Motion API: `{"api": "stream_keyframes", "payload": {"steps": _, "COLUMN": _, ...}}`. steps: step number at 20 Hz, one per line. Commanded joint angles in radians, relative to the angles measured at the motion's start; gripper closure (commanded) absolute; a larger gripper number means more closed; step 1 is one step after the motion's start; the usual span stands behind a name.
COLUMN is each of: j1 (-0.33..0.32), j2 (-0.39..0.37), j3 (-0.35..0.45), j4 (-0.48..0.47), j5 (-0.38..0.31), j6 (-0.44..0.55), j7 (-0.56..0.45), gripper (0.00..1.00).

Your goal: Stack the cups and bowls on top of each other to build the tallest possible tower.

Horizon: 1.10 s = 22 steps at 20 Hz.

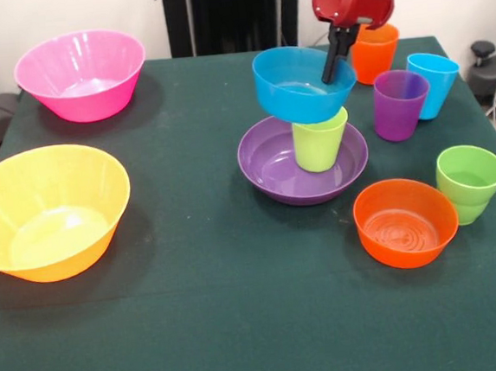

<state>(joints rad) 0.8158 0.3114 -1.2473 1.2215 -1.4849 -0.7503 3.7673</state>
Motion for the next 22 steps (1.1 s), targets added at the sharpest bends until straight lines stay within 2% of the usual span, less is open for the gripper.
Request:
{"api": "stream_keyframes", "payload": {"steps": 1, "j1": 0.006, "j2": -0.06, "j3": 0.186, "j4": -0.085, "j5": 0.046, "j6": -0.101, "j7": 0.18, "gripper": 1.0}}
{"api": "stream_keyframes", "payload": {"steps": 7, "j1": 0.006, "j2": -0.093, "j3": 0.203, "j4": -0.073, "j5": 0.042, "j6": -0.108, "j7": 0.166, "gripper": 1.0}}
{"api": "stream_keyframes", "payload": {"steps": 16, "j1": 0.022, "j2": -0.013, "j3": 0.165, "j4": -0.083, "j5": -0.038, "j6": -0.129, "j7": 0.275, "gripper": 1.0}}
{"api": "stream_keyframes", "payload": {"steps": 22, "j1": 0.021, "j2": 0.007, "j3": 0.164, "j4": -0.091, "j5": -0.05, "j6": -0.14, "j7": 0.28, "gripper": 1.0}}
